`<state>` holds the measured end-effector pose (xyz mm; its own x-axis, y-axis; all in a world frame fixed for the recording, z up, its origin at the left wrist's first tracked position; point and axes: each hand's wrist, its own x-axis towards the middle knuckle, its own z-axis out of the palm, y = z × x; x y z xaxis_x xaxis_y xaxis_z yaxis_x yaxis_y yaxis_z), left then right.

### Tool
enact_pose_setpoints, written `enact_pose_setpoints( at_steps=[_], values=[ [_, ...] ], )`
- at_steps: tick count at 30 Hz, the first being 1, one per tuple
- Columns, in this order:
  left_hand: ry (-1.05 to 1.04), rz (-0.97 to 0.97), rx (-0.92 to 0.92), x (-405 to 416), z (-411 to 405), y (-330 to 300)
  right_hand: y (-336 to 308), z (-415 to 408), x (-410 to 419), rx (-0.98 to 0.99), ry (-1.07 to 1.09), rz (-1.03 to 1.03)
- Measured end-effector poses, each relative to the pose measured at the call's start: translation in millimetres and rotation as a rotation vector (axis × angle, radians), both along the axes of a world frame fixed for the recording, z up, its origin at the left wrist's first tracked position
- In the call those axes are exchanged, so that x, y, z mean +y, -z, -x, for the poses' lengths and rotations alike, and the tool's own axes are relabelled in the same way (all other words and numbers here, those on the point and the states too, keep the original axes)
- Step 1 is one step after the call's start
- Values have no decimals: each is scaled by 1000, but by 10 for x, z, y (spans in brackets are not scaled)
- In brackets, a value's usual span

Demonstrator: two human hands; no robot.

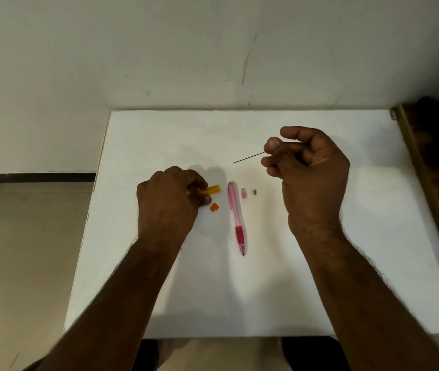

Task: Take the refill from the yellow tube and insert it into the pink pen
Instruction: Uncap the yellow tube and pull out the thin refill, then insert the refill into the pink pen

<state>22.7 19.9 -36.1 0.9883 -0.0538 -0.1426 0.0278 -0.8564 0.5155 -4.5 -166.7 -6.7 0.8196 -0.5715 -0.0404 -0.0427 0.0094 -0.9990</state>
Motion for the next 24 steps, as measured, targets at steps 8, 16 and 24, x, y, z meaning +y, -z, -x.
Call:
enact_pose_setpoints(
  at_steps=[8, 16, 24],
  values=[
    [36, 354, -3, -30, -3, -116, 8, 14, 29, 38, -66, 111],
    [30, 607, 7, -126, 36, -271, -27, 25, 134, 58, -136, 181],
    [-28, 644, 1, -128, 26, -283, -94, 12, 204, 83, -98, -29]
  ],
)
